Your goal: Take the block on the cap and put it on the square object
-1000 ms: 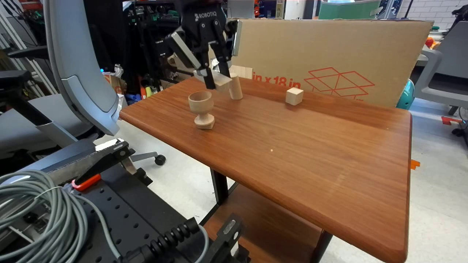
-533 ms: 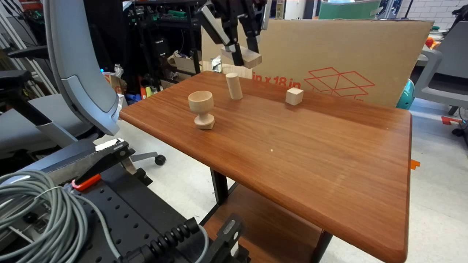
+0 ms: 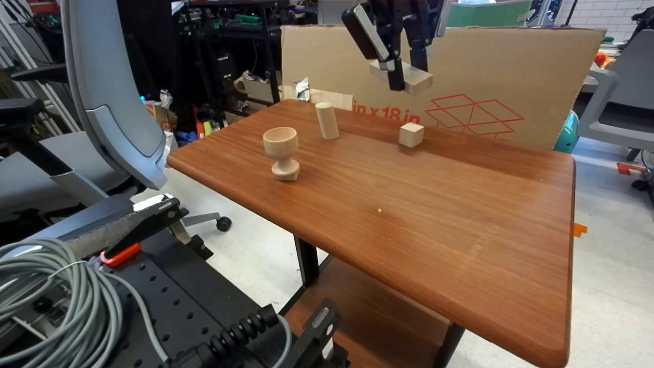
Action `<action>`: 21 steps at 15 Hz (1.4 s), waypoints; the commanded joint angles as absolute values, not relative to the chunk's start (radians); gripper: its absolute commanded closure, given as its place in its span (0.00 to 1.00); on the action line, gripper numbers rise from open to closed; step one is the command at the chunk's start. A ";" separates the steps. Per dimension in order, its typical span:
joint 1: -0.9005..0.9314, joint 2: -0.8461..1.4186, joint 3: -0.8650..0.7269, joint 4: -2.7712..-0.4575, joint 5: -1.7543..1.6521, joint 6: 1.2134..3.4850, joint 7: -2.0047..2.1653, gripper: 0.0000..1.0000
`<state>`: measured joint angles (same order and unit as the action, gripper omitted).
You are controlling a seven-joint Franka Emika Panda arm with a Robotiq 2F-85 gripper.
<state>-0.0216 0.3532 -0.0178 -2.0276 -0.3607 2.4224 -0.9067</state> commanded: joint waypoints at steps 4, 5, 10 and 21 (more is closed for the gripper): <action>-0.032 0.528 -0.041 -1.837 -0.394 2.384 -0.884 0.90; -0.030 0.550 -0.045 -1.813 -0.402 2.375 -0.890 0.90; -0.015 0.640 -0.050 -1.714 -0.464 2.319 -0.919 0.90; 0.021 0.770 -0.024 -1.528 -0.468 2.196 -0.925 0.90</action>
<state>0.0087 0.7258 -0.0311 -1.6077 -0.4563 2.2527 -0.9155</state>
